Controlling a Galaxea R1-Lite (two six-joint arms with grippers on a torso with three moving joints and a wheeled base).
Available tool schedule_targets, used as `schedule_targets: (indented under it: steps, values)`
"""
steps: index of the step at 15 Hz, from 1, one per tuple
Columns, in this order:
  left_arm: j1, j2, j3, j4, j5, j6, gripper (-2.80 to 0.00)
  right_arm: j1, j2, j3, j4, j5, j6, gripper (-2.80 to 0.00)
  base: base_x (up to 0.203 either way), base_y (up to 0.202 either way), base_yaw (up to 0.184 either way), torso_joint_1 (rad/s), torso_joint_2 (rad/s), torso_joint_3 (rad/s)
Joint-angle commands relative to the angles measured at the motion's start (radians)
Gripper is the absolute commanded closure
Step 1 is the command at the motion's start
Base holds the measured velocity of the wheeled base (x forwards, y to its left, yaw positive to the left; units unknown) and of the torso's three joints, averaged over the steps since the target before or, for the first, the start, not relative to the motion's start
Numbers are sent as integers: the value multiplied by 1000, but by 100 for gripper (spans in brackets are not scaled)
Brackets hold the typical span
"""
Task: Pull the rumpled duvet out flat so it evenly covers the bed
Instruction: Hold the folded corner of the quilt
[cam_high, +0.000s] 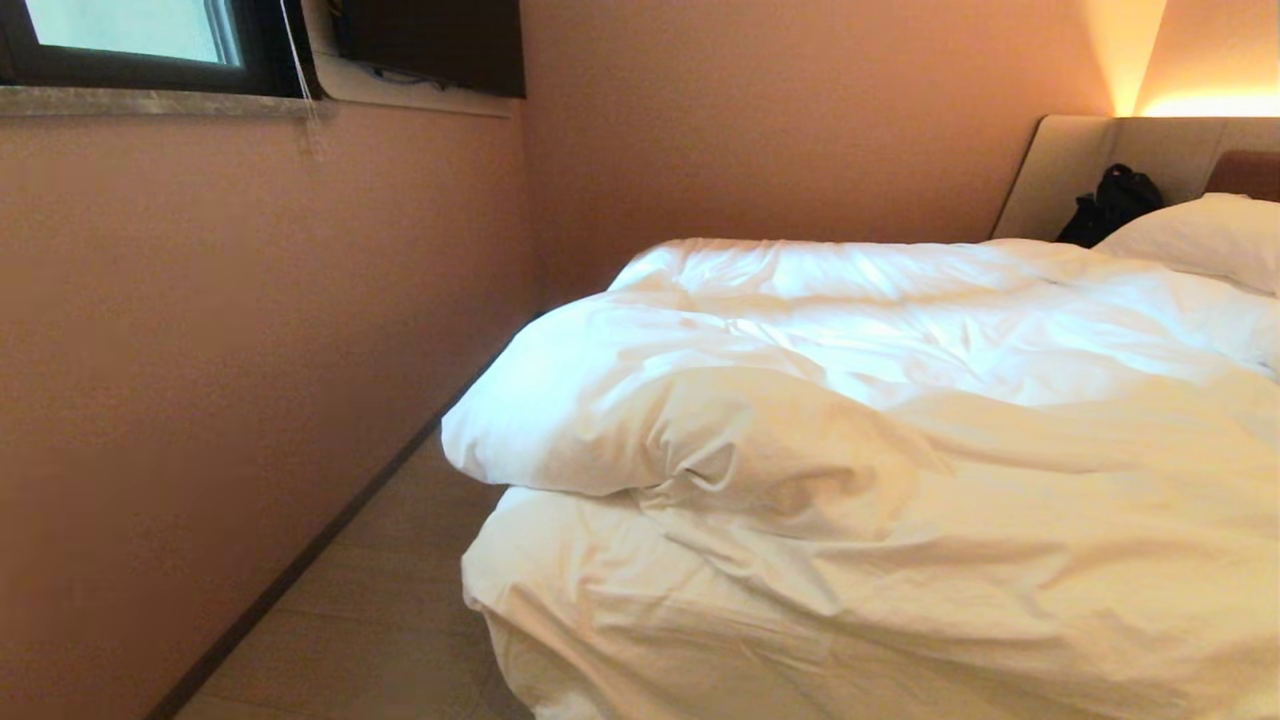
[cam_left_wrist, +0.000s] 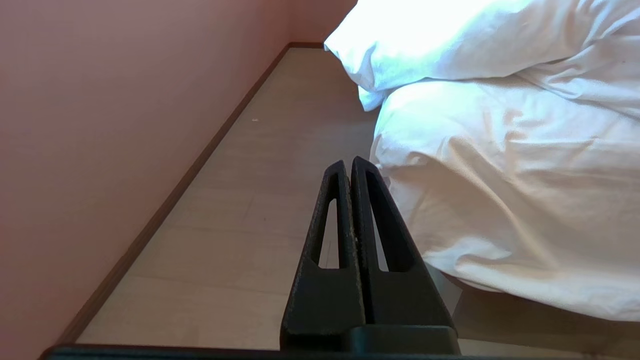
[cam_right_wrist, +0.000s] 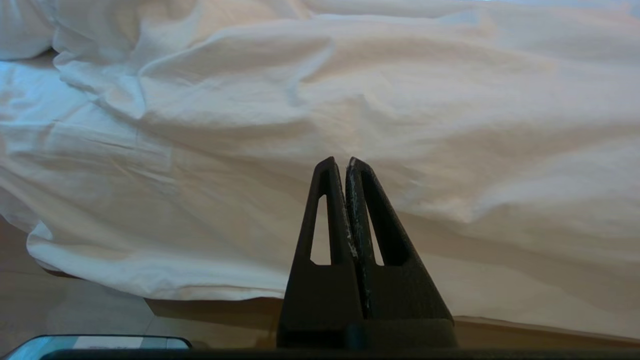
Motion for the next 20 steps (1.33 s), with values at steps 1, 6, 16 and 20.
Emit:
schedule_targets:
  steps: [1, 6, 16, 20]
  values:
    - [0, 0, 0, 0, 0, 0, 0, 0, 1, 0, 0, 0, 0, 0, 0, 0, 0, 0, 0, 0]
    - [0, 0, 0, -2, 0, -3, 0, 0, 1, 0, 0, 0, 0, 0, 0, 0, 0, 0, 0, 0]
    - [0, 0, 0, 0, 0, -3, 0, 0, 1, 0, 0, 0, 0, 0, -1, 143, -1, 2, 2, 2]
    - [0, 0, 0, -1, 0, -2, 0, 0, 1, 0, 0, 0, 0, 0, 0, 0, 0, 0, 0, 0]
